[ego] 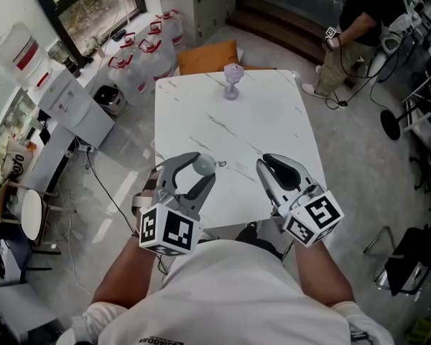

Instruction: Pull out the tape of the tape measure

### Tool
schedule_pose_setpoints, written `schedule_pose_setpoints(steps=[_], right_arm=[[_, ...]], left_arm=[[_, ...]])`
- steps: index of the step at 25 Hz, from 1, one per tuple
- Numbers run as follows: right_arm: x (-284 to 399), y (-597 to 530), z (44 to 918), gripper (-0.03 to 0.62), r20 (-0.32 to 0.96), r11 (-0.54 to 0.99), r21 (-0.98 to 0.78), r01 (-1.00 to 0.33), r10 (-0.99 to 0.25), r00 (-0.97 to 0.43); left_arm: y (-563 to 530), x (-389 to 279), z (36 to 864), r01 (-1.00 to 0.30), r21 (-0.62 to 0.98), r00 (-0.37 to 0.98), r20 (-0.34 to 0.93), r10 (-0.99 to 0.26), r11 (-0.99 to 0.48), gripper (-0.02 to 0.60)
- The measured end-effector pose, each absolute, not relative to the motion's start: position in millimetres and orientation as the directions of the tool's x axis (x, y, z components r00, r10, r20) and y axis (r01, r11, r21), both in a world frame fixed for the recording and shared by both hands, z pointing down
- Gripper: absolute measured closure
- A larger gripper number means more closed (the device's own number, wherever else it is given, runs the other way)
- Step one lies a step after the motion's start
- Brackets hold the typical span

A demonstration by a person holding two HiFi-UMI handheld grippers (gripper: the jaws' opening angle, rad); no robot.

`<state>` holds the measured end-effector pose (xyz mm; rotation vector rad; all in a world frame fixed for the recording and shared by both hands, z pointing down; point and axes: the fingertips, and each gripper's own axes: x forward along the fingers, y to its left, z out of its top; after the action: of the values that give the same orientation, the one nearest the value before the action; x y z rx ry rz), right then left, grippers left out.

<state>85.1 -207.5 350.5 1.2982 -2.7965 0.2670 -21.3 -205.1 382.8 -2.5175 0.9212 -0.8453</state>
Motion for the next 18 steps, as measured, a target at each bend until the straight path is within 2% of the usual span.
schedule_pose_setpoints(steps=[14,18], right_arm=[[29.1,-188.1,364.7,0.500,0.134,0.762,-0.228,-0.606,-0.592,-0.795],[24.1,-183.4,364.4,0.525,0.127,0.778,-0.226,-0.587,-0.573,-0.809]], left_arm=[[-187.9,4.1,372.9,-0.433,-0.473,0.685,0.381,-0.621,-0.767,0.359],[-186.4,4.7,376.0,-0.423,-0.476,0.686,0.389,-0.615,-0.771,0.359]])
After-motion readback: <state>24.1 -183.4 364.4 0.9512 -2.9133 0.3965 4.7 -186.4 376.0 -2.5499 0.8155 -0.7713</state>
